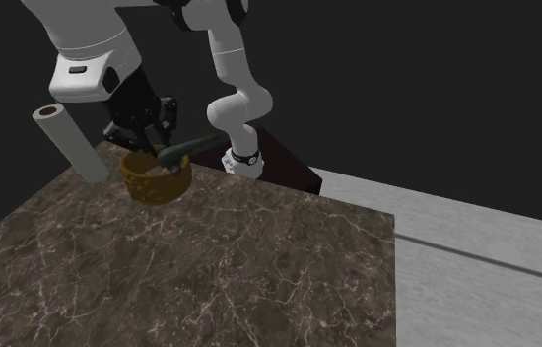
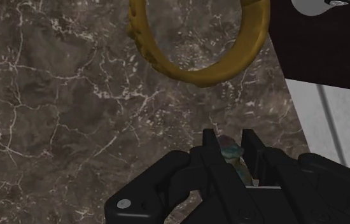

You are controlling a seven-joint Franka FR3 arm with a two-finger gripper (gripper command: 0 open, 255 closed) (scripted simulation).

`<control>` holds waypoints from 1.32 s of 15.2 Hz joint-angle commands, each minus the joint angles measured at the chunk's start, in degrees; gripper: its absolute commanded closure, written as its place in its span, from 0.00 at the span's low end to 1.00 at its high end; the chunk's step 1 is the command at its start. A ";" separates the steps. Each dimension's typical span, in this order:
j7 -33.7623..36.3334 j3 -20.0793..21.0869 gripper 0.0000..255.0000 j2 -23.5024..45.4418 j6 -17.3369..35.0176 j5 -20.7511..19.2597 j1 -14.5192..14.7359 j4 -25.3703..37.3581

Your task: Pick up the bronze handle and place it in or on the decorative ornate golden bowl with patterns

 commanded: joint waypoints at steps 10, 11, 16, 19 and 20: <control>-15.24 -10.20 1.00 -3.01 -0.90 -6.13 -4.62 0.41; -15.01 -10.10 1.00 -3.43 -0.16 -6.35 -4.73 -0.67; -14.09 -9.80 1.00 -5.15 3.54 -7.34 -5.34 -5.80; -13.67 -9.80 1.00 -5.96 5.74 -7.85 -5.67 -8.68; -13.54 -9.83 1.00 -6.19 6.48 -8.01 -5.77 -9.61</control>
